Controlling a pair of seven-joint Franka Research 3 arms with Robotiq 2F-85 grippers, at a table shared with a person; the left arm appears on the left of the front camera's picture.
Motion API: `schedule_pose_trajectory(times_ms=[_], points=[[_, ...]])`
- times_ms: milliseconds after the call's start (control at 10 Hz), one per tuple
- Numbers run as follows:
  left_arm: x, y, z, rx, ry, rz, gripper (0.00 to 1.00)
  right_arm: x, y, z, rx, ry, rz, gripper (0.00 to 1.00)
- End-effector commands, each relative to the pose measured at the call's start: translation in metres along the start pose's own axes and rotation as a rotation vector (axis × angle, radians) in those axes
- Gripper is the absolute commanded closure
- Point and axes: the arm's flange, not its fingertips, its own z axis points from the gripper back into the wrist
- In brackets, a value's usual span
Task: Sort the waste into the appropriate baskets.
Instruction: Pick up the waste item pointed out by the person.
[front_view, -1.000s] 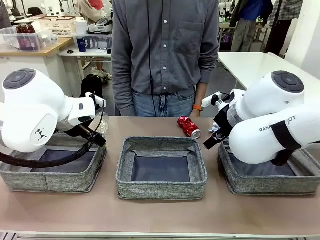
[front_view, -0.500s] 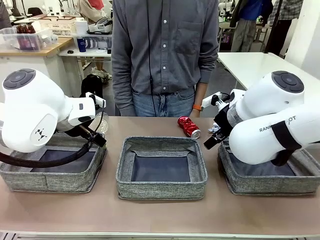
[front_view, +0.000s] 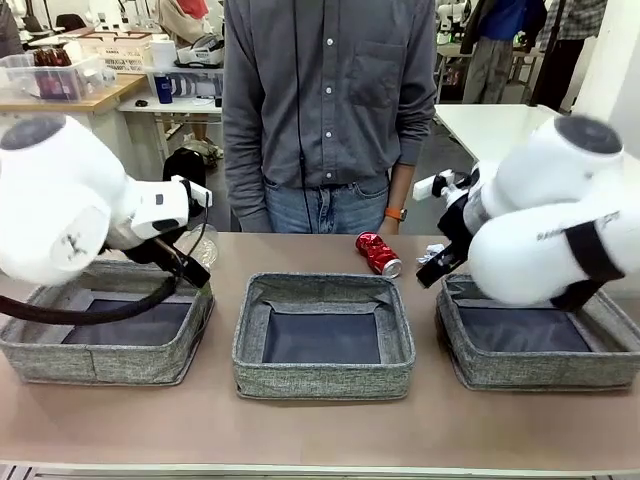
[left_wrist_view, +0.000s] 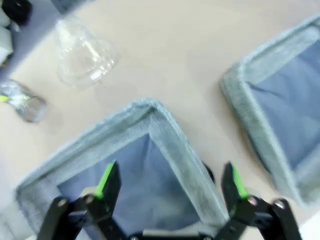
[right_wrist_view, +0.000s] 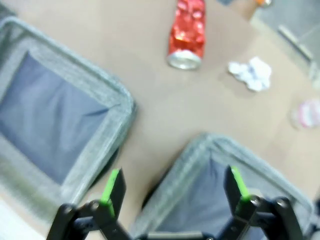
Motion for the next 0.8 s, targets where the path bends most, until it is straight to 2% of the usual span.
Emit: schedule_pose_trajectory(times_ms=[0,100,300,400,500,600,700], points=[[0.011,0.007,0.100,-0.006,0.032,0.033,0.00,0.025,0.006,0.095,0.022,0.083,-0.108,0.00],[0.011,-0.002,0.126,-0.017,-0.003,0.024,0.00,0.026,0.014,0.123,-0.004,0.035,-0.118,0.00],[0.007,-0.010,0.138,0.045,-0.138,0.027,0.00,0.023,0.028,0.142,-0.097,-0.032,-0.071,0.00],[0.009,-0.004,0.138,-0.002,-0.020,0.003,0.00,0.020,0.014,0.136,-0.019,0.025,-0.081,0.00],[0.009,-0.004,0.138,-0.002,-0.020,0.003,0.00,0.023,0.025,0.160,-0.042,-0.010,-0.070,0.00],[0.009,-0.009,0.162,0.021,-0.073,0.002,0.00,0.012,0.020,0.148,0.020,0.071,-0.095,0.00],[0.008,-0.003,0.154,0.009,0.095,0.031,0.00,0.002,0.012,0.147,0.136,0.072,-0.179,0.00]])
